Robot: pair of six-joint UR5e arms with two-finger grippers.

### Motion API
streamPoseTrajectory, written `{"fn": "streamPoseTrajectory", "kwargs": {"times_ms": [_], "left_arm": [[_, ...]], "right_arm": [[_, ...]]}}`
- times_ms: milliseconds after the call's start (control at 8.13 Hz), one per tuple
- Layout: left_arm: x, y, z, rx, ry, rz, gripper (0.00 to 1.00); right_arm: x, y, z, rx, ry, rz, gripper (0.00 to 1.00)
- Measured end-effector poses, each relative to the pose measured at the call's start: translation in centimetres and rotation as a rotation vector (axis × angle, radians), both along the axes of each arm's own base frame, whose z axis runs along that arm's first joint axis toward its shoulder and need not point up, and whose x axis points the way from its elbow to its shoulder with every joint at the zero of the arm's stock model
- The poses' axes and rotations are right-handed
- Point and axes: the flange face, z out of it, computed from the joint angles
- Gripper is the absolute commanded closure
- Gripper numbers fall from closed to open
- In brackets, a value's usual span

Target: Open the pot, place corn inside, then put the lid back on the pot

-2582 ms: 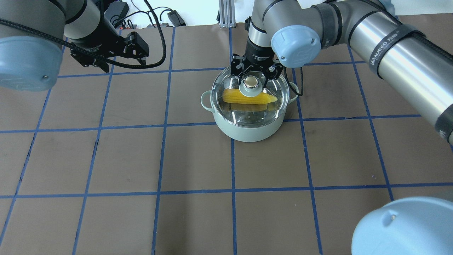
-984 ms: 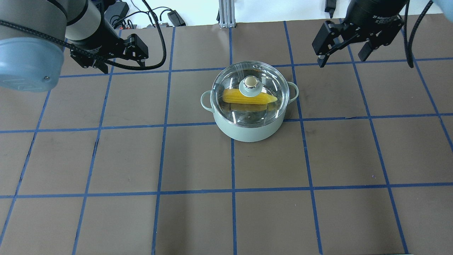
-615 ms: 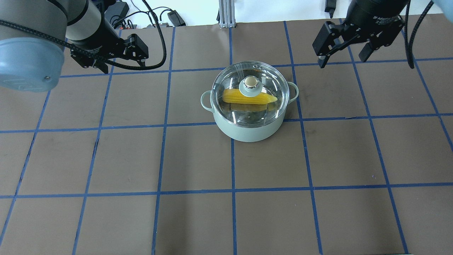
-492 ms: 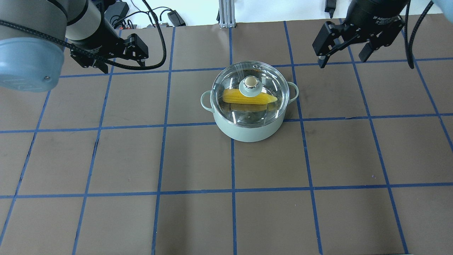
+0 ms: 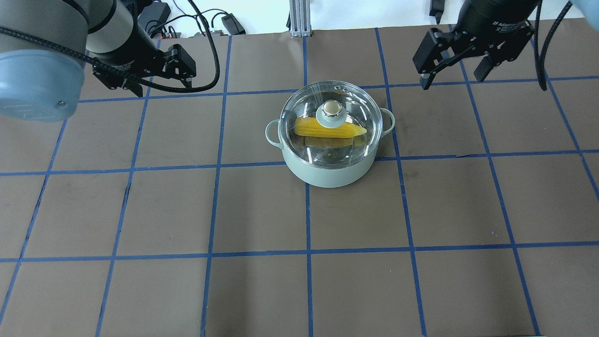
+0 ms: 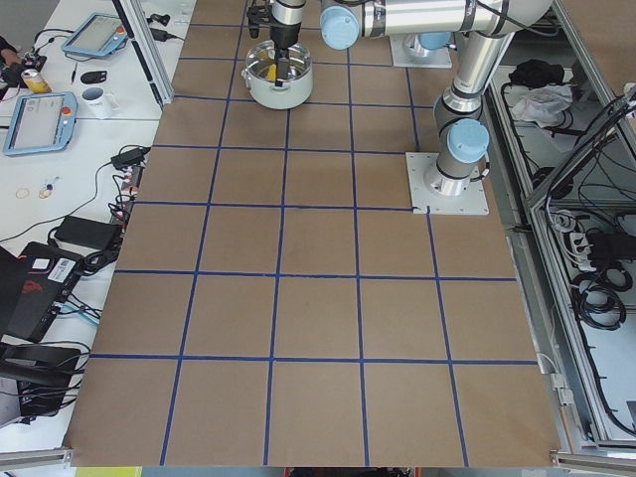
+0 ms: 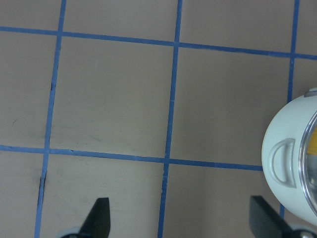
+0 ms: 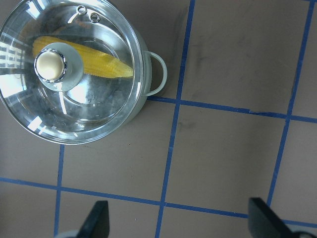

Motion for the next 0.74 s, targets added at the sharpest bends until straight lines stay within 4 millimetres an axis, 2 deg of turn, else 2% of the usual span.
{"fn": "streamPoseTrajectory", "kwargs": {"times_ms": [738], "left_arm": [[-0.01, 0.47, 0.79, -0.014, 0.0, 0.0, 0.0]], "right_arm": [[-0.01, -0.05, 0.09, -0.004, 0.001, -0.006, 0.0]]}}
